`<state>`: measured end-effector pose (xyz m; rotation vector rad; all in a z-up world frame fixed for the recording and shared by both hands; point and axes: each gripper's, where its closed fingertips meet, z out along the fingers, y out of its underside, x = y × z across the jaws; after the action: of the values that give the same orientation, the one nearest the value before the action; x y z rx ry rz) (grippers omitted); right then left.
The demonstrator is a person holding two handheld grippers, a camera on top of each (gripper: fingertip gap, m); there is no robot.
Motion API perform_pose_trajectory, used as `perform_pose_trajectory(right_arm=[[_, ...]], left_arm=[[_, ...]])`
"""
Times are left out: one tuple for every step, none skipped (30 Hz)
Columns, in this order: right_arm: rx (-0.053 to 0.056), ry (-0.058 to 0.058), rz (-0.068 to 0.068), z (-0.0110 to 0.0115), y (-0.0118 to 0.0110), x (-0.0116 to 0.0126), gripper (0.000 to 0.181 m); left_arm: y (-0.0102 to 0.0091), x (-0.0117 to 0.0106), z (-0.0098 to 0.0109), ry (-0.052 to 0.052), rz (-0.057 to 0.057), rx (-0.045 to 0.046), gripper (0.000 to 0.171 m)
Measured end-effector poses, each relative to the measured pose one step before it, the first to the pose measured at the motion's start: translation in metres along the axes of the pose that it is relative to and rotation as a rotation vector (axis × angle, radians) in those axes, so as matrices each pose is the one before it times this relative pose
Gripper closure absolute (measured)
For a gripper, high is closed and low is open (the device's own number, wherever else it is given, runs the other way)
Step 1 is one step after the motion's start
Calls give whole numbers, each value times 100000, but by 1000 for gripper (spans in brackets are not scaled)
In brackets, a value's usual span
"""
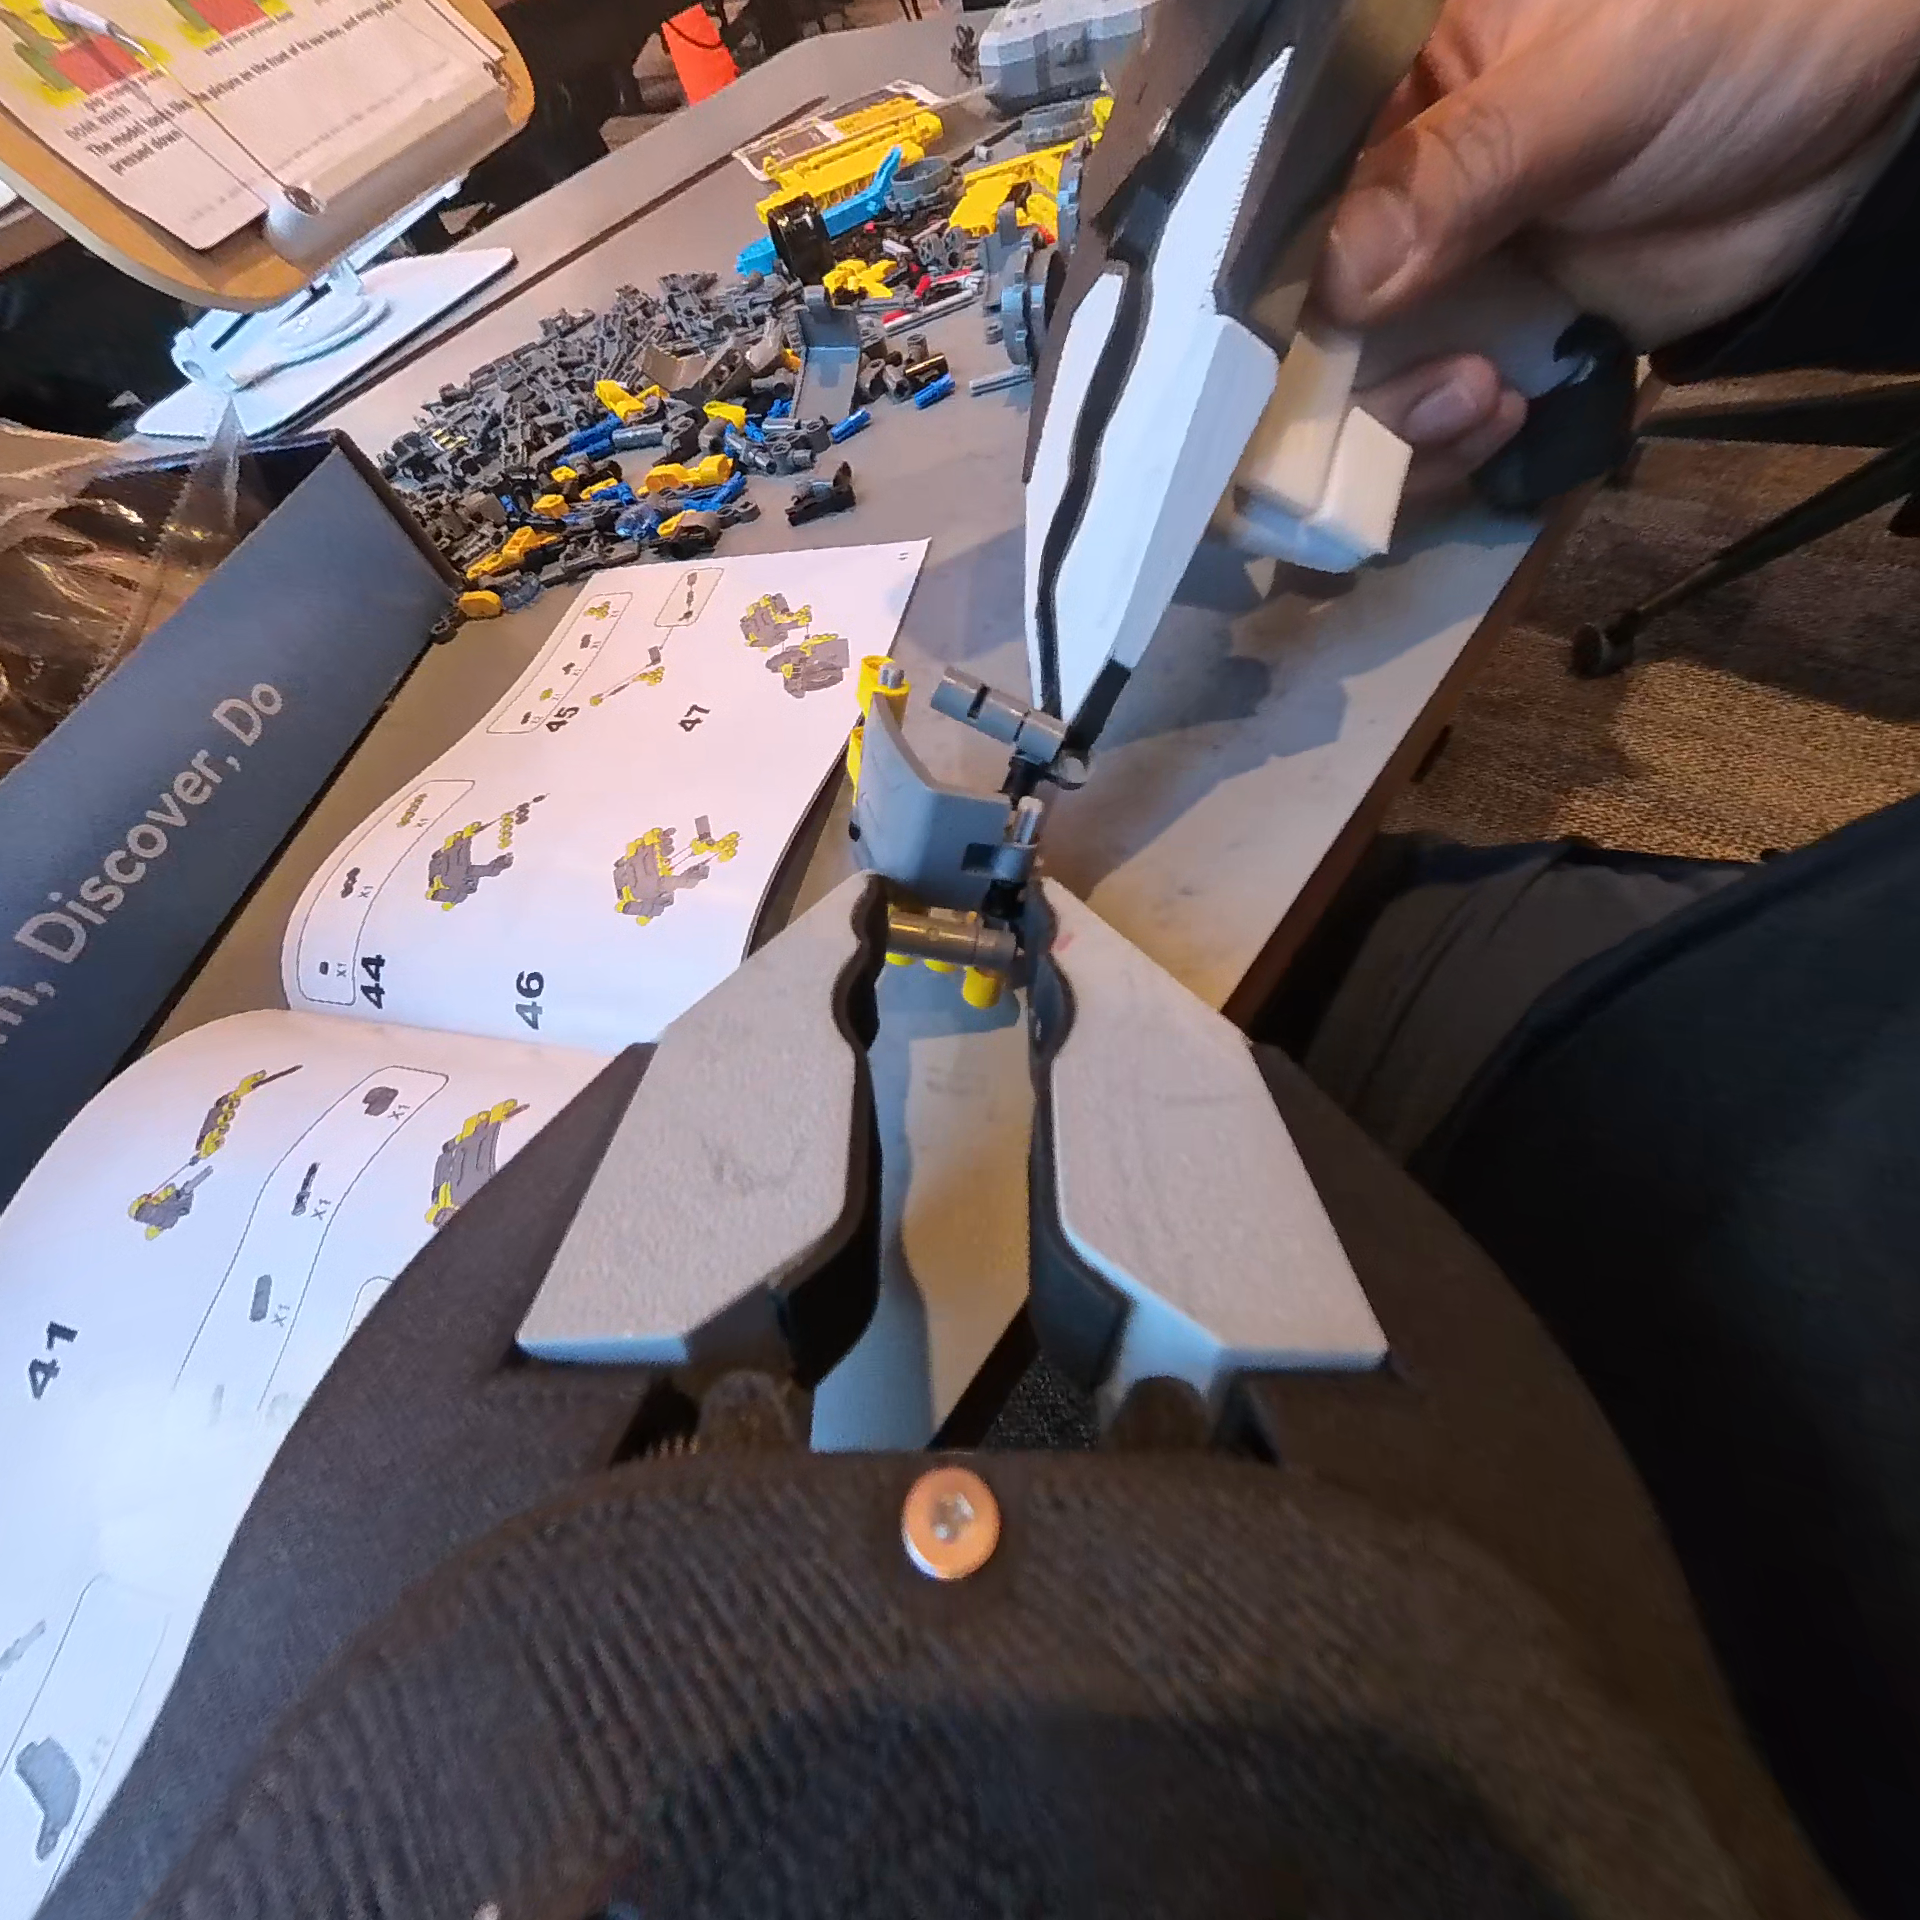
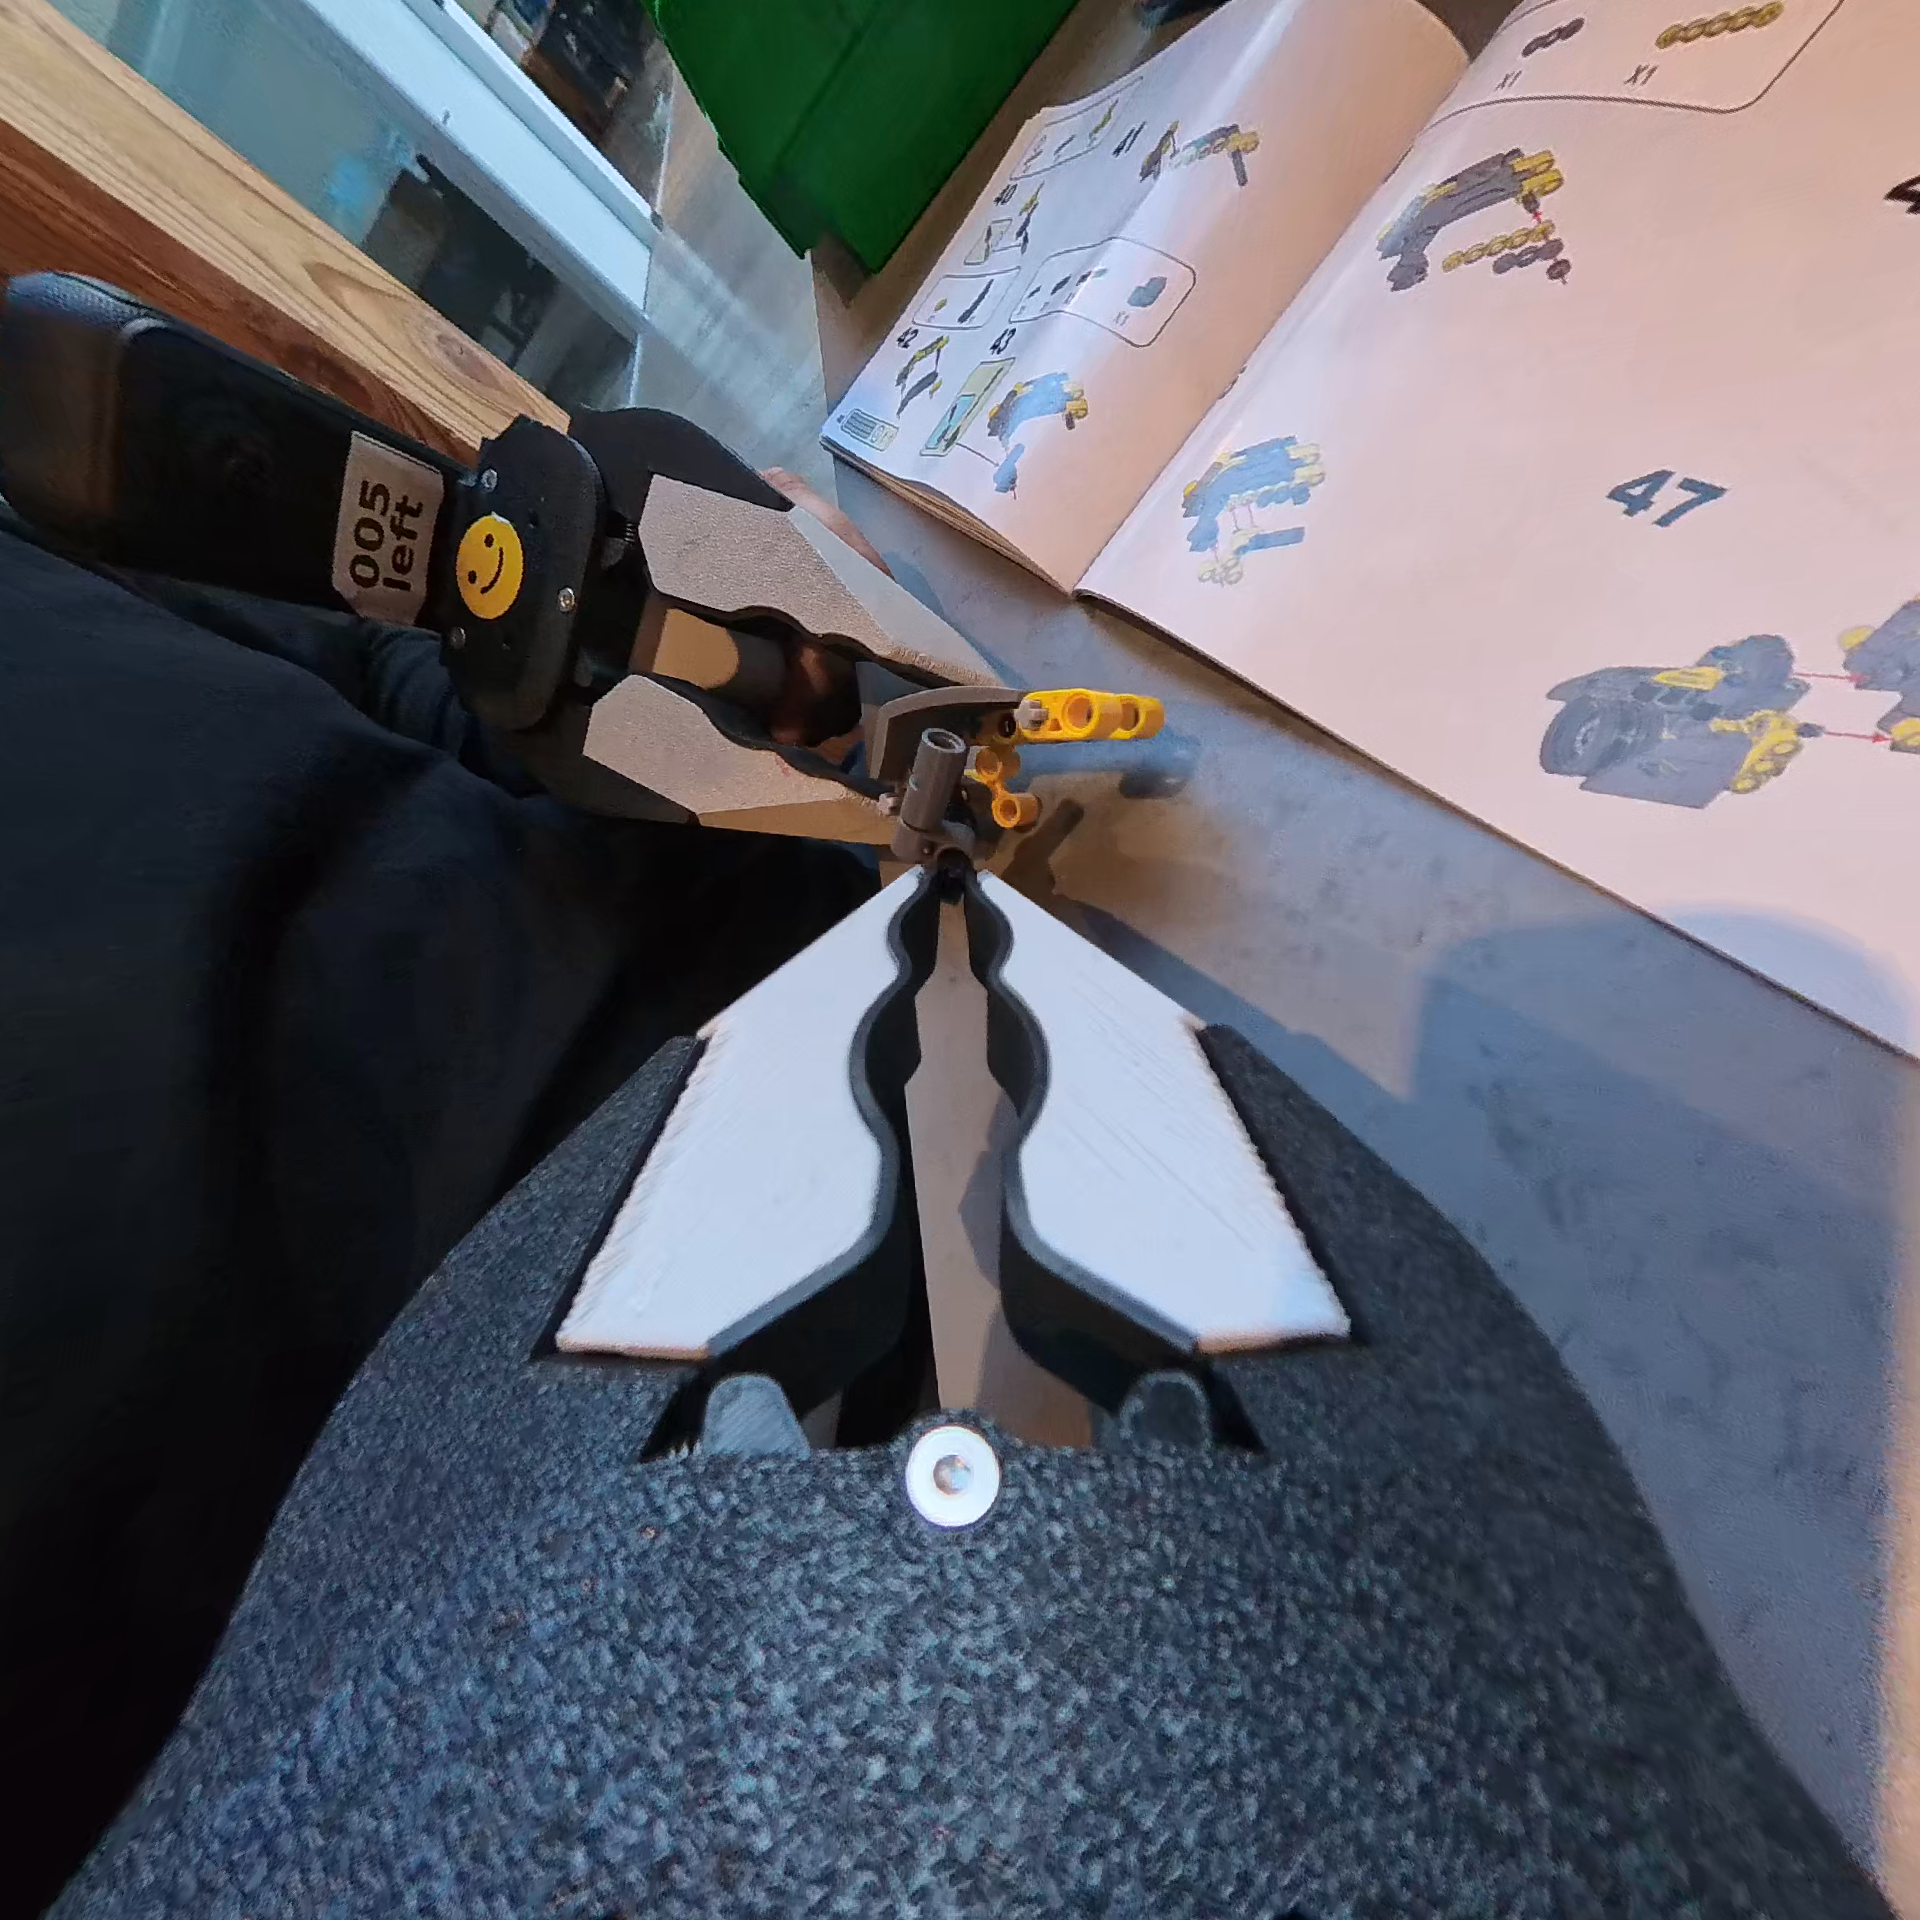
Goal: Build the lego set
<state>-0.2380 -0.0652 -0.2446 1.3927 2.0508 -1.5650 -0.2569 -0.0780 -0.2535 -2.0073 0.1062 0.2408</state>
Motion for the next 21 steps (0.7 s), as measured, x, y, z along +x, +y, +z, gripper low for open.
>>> perform_pose_trajectory(right_arm=[[488, -481, 182, -29, -63, -30, 177], [651, -823, 244, -52, -87, -61, 177], [786, -1080, 395, -68, -79, -90, 177], [908, -1032, 694, -89, -102, -55, 177], [996, -973, 916, -101, -104, -52, 177], [1007, -878, 863, -108, -91, -64, 177], [800, -590, 592, -78, -73, -49, 177], [424, -368, 384, -57, -9, -39, 177], [137, -407, 261, -21, 28, -60, 177], [89, -394, 248, -5, 26, -45, 177], [180, -426, 266, 4, 6, -46, 177], [274, -682, 404, -7, -22, -42, 177], [391, -846, 689, -25, -38, -47, 177], [580, -918, 773, -36, -62, -42, 177], [696, -1395, 754, -52, -75, -104, 177], [829, -2113, 726, -68, -90, -200, 177], [1045, -2915, 746, -91, -105, -306, 177], [1193, -3914, 728, -102, -114, -419, 177], [1384, -4639, 820, -141, -134, -493, 177], [1786, -4295, 1142, -186, -183, -437, 177], [1842, -3889, 1074, -199, -215, -424, 177]], left_arm=[[1, 9, 6, -96, 270, -30, 147], [-5, 3, 3, -82, 210, -32, 147], [-1, 6, -8, -29, -12, 25, 147], [-1, 1, 2, 88, -231, 170, 147], [-7, 25, 9, 207, -456, 321, 147], [12, -10, -2, 98, -593, 254, 147], [7, 1, -7, 70, -411, 156, 147], [-2, -6, -9, 25, -148, 98, 147], [4, 2, 5, -61, 25, 24, 147], [-9, 7, 5, -101, 124, -6, 147], [-4, 13, 3, -42, 155, -36, 147], [-9, 6, 14, -63, 73, -23, 147], [-10, -6, 8, -52, 106, -66, 147], [7, 7, -8, -8, 165, -73, 147], [7, -7, -3, 13, 119, -50, 147], [-2, -12, -8, -51, 32, -48, 147], [5, 0, -9, 32, 53, -3, 147], [-3, -1, 3, 64, 3, 31, 147], [-3, 2, -3, 69, -31, 64, 147], [3, 15, 2, 116, -103, 84, 147], [0, -5, 1, 124, -239, 81, 147]])
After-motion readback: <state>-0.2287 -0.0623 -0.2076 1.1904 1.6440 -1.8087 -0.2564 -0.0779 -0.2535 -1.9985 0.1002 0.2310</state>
